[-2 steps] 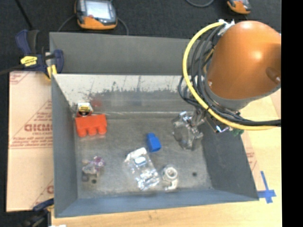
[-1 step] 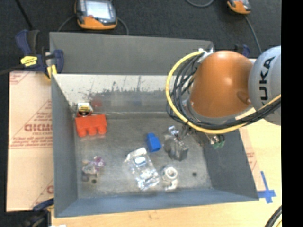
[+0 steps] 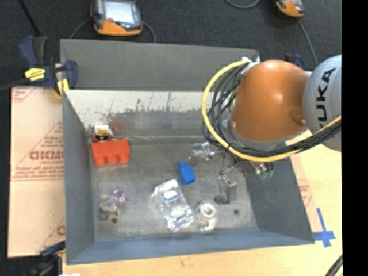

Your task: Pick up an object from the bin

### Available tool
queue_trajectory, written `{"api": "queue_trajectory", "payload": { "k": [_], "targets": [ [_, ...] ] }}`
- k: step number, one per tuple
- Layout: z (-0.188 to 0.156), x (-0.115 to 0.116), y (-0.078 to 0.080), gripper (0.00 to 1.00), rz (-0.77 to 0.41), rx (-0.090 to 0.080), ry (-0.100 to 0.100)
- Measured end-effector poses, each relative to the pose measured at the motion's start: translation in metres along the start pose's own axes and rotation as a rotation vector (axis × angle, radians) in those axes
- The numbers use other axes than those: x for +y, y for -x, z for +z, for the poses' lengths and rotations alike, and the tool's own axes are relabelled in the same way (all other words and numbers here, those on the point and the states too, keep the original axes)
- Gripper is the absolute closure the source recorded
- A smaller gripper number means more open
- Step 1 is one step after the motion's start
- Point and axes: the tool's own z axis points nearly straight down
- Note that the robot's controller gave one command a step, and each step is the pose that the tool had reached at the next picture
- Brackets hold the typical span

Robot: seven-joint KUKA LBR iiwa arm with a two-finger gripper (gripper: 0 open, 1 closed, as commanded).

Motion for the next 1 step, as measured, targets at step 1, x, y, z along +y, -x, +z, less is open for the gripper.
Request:
{"api": "queue_trajectory", "payload": {
  "k": [1],
  "targets": [
    [0.0918,-0.0227,0.0414,0.00,-0.208,0.005,0.002]
  ]
}}
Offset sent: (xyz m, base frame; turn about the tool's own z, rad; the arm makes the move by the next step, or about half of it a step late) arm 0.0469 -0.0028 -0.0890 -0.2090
